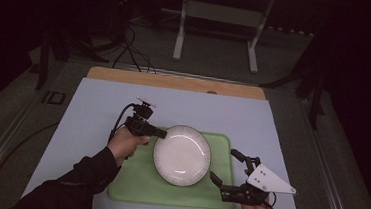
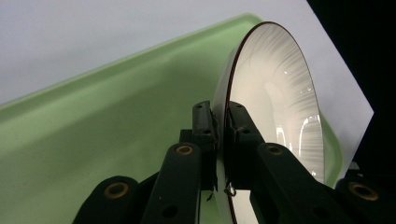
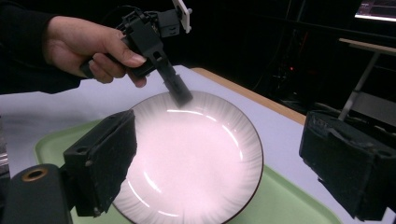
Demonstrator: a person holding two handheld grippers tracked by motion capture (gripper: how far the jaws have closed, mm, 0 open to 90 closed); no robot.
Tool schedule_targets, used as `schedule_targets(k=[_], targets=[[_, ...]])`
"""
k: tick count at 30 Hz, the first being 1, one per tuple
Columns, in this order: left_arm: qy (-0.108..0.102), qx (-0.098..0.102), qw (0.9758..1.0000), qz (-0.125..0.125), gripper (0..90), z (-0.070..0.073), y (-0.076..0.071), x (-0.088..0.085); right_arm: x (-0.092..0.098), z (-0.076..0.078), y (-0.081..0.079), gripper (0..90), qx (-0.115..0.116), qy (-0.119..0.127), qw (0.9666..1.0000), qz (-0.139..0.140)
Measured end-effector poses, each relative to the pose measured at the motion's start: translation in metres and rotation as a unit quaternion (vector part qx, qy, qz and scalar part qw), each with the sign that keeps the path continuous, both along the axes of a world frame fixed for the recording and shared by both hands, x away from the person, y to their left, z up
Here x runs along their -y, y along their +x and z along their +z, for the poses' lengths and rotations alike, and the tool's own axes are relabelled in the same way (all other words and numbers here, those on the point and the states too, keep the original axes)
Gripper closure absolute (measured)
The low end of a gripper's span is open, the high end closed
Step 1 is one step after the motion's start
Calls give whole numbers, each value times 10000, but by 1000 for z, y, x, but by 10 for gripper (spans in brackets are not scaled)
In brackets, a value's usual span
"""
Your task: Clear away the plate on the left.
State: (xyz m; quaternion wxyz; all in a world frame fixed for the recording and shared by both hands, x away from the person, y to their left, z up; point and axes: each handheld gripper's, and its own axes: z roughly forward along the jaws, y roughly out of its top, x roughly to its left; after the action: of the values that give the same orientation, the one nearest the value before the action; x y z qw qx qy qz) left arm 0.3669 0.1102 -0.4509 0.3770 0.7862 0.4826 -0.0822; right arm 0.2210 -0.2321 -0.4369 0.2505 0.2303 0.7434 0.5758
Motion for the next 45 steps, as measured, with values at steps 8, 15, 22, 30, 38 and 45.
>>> schedule_targets(k=[8,15,22,30,38,45], targets=[[0,-146,9999,53,835,-15,-2,1,-1,-1,1,109,-64,-5,10000,9],[-7,-247,9996,114,834,-25,-3,2,-1,-1,1,110,-66,-8,10000,1],[-7,-295,9994,207,837,-33,-2,0,-2,-2,2,110,-69,-39,10000,9],[207,-366,9990,171,848,-39,1,-1,-2,-2,2,110,-91,-62,9999,17],[319,-496,9980,209,856,-51,2,-4,-2,-2,2,110,-90,-78,9999,31],[270,-558,9978,245,855,-55,1,-7,-3,-3,3,110,-129,-97,9999,39]])
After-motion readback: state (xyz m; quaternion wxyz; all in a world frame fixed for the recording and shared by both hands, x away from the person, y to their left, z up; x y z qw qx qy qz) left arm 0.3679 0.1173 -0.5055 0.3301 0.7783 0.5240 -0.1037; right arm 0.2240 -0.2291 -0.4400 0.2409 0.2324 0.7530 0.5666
